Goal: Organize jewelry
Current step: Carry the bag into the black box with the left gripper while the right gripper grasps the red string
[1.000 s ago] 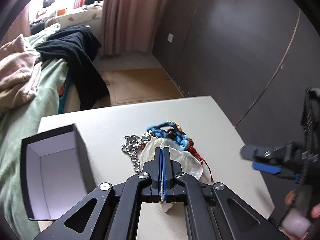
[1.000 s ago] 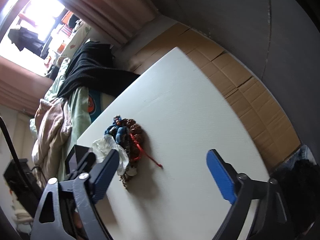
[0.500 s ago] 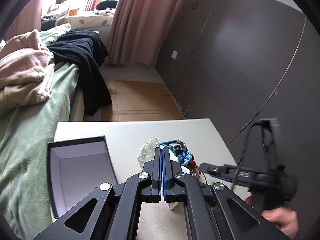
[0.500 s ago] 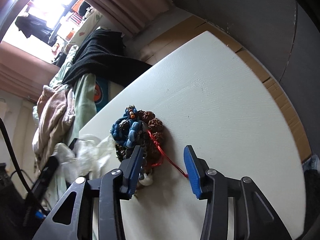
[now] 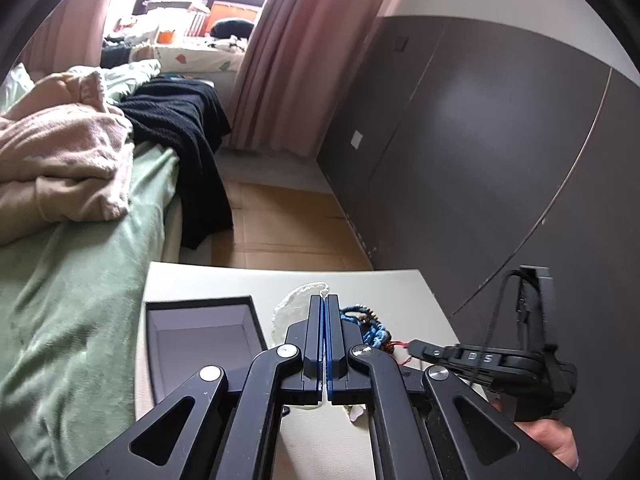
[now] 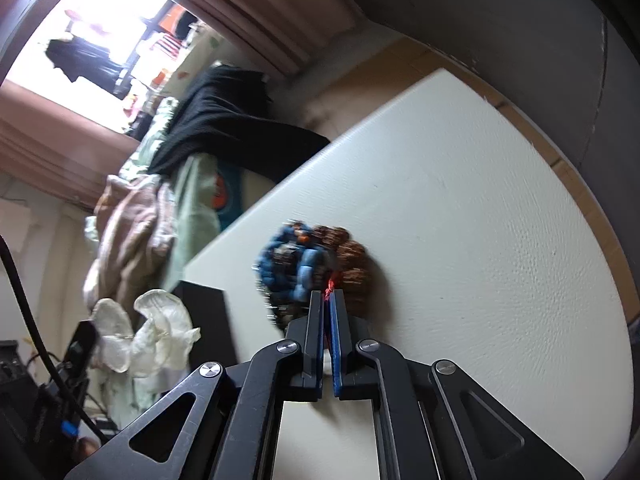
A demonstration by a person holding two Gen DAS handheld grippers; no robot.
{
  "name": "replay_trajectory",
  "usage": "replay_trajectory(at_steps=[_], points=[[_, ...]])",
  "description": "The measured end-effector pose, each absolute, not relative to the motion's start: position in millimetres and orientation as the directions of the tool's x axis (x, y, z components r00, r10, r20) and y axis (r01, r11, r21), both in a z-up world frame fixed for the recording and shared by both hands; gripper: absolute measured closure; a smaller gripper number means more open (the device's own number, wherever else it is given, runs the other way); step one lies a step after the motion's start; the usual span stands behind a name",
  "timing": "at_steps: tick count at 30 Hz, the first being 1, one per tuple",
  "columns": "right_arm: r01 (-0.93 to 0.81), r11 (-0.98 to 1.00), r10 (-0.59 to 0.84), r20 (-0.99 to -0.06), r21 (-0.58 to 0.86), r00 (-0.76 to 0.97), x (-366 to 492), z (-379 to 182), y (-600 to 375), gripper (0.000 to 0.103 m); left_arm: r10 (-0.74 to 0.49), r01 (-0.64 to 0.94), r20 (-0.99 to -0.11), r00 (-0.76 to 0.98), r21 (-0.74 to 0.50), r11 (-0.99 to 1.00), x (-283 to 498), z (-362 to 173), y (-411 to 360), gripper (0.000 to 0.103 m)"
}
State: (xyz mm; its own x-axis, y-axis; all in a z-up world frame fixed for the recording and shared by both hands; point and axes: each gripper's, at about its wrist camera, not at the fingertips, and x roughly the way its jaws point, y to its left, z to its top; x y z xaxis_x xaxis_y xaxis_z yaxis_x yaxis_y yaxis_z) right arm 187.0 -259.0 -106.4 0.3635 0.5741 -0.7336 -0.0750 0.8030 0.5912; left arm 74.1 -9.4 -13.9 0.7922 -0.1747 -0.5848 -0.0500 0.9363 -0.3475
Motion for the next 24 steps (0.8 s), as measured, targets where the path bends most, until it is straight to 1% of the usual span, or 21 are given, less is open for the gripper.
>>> replay_trajectory(at_steps=[8, 16, 19, 20, 22, 23, 24], points=[[-0.159, 0.761, 0.624, -0.642, 0.629, 0.444, 171, -74, -258, 0.099, -0.143, -0.076, -0.556, 0.819, -0.352, 0.933, 61, 0, 6, 0.103], [-0.249, 0.713, 0.684, -0.575, 0.655, 0.449, 157, -59, -238, 0.099, -0.127, -0.117, -0.575, 0.808, -0.367, 0.923, 63, -9, 25, 0.103], [-0.281, 0.700, 0.702, -0.560, 0.657, 0.441, 152, -56, -230, 0.099, -0.145, -0.142, -0.618, 0.772, -0.390, 0.910, 73, -19, 33, 0.101], [-0.290, 0.695, 0.708, -0.555, 0.658, 0.436, 152, -55, -226, 0.099, -0.155, -0.157, -0.635, 0.756, -0.407, 0.900, 76, -23, 36, 0.097], [-0.307, 0.681, 0.723, -0.544, 0.665, 0.426, 150, -54, -219, 0.099, -0.175, -0.189, -0.648, 0.741, -0.452, 0.872, 78, -31, 46, 0.078], [-0.320, 0.670, 0.734, -0.536, 0.670, 0.416, 150, -54, -215, 0.099, -0.166, -0.207, -0.647, 0.744, -0.460, 0.864, 76, -32, 51, 0.050], [-0.330, 0.661, 0.743, -0.530, 0.673, 0.408, 148, -53, -210, 0.099, -0.149, -0.222, -0.641, 0.753, -0.461, 0.859, 74, -31, 56, 0.025]])
